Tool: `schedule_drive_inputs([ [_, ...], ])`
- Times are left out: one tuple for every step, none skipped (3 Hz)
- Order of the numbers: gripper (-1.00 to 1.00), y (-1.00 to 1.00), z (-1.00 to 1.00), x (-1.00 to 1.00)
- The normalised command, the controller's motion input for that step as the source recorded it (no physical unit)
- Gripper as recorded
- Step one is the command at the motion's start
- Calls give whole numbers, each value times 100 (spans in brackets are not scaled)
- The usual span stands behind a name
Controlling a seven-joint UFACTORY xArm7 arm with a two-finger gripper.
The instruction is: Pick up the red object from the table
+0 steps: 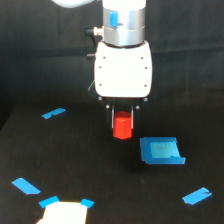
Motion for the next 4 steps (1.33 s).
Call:
schedule_drive_inputs([
  [-100,-14,50,17],
  [-100,-12,49,15],
  [-100,-13,29,41],
  [-35,46,52,-14],
])
